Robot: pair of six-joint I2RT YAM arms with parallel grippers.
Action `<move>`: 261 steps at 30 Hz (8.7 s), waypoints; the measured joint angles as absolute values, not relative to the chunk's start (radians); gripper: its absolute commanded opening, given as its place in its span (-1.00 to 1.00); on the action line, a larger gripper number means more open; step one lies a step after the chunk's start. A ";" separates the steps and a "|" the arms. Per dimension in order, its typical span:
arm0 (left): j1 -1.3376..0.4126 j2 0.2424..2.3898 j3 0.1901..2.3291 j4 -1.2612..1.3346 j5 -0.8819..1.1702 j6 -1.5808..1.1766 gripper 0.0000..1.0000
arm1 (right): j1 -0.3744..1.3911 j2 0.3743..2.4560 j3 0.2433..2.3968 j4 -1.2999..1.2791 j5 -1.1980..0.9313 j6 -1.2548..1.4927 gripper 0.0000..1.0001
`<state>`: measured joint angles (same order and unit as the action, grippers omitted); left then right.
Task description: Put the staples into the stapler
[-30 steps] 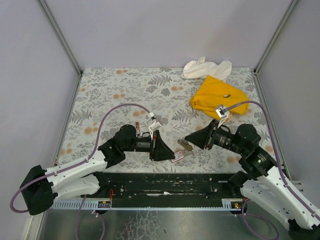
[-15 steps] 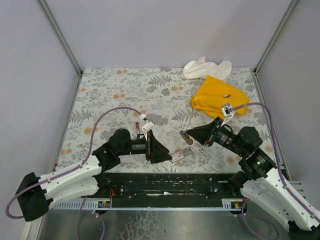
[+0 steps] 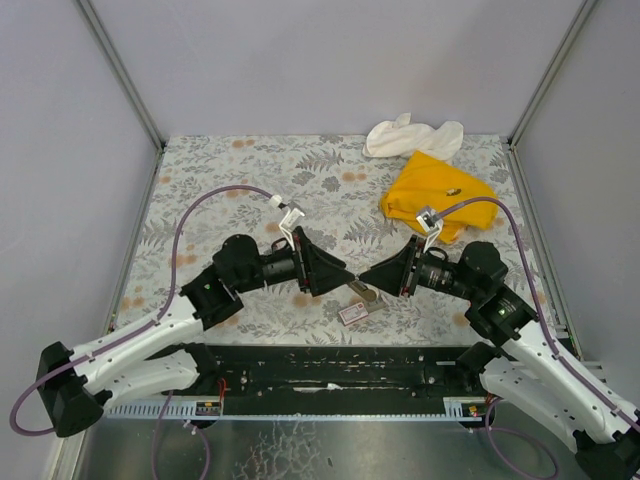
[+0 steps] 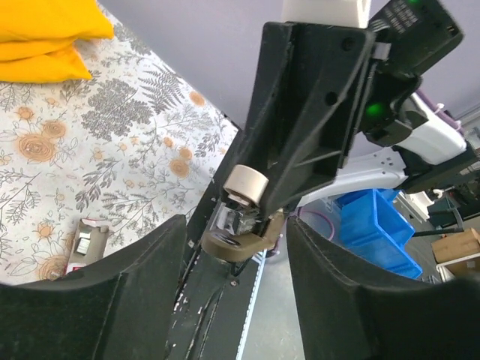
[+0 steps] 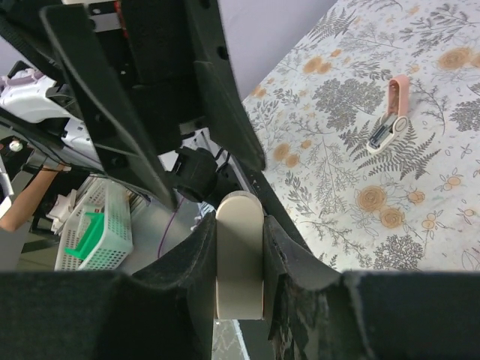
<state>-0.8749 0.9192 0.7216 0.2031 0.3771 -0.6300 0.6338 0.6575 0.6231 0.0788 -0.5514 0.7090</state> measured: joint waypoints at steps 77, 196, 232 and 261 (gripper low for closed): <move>-0.861 1.026 0.705 0.375 0.432 -0.648 -0.36 | 0.634 0.648 0.516 0.221 -0.515 0.743 -0.93; -0.934 1.051 0.660 0.192 0.249 -0.730 -1.00 | 0.634 0.527 0.565 0.102 -0.310 0.764 0.99; -0.776 1.623 0.844 -0.213 -0.513 -0.649 -1.00 | 0.634 0.669 0.538 -0.294 0.008 0.654 0.99; -0.750 1.615 0.885 -0.182 -0.421 -0.625 0.50 | 0.634 0.634 0.540 -0.368 0.038 0.631 1.00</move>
